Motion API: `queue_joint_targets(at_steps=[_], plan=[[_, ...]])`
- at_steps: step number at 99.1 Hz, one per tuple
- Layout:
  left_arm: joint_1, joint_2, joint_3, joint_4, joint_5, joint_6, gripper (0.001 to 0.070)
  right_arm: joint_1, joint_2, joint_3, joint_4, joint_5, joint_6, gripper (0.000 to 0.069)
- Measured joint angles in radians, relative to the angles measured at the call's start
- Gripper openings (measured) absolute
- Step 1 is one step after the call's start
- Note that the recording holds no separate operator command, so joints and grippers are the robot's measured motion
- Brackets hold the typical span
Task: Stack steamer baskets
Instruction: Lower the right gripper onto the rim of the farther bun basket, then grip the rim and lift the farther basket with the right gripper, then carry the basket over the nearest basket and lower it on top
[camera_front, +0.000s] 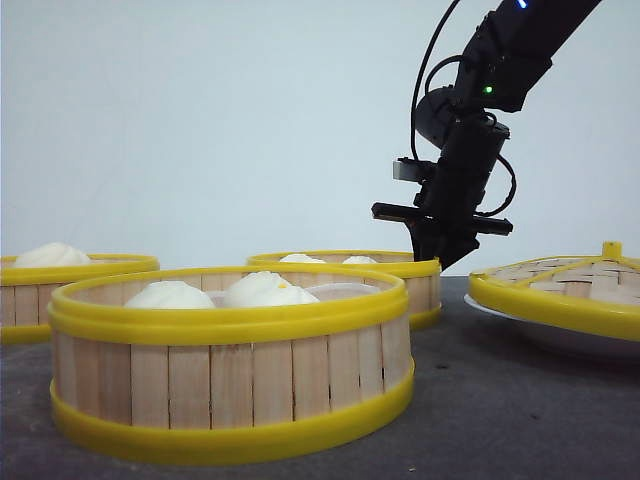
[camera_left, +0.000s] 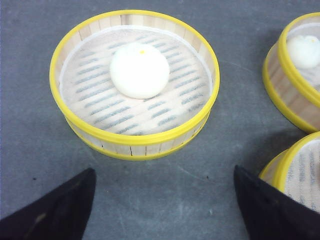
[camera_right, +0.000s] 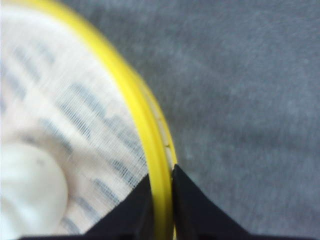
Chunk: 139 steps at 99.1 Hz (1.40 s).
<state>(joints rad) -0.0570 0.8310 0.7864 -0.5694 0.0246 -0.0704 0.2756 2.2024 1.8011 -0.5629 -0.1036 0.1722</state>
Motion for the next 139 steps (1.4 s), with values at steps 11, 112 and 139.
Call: queue_joint_targets(at_steps=[11, 112, 139], plan=[[0.0, 0.0, 0.0, 0.0, 0.0, 0.0, 0.0538, 0.0, 0.003, 0.0, 0.03, 0.004, 0.04, 0.0024], [0.0, 0.0, 0.0, -0.022, 0.0, 0.0, 0.0538, 0.047, -0.193, 0.354, -0.549, -0.018, -0.203, 0.0023], [0.0, 0.0, 0.0, -0.024, 0.0, 0.0, 0.0538, 0.121, -0.312, 0.272, -0.586, -0.02, -0.221, 0.0023]])
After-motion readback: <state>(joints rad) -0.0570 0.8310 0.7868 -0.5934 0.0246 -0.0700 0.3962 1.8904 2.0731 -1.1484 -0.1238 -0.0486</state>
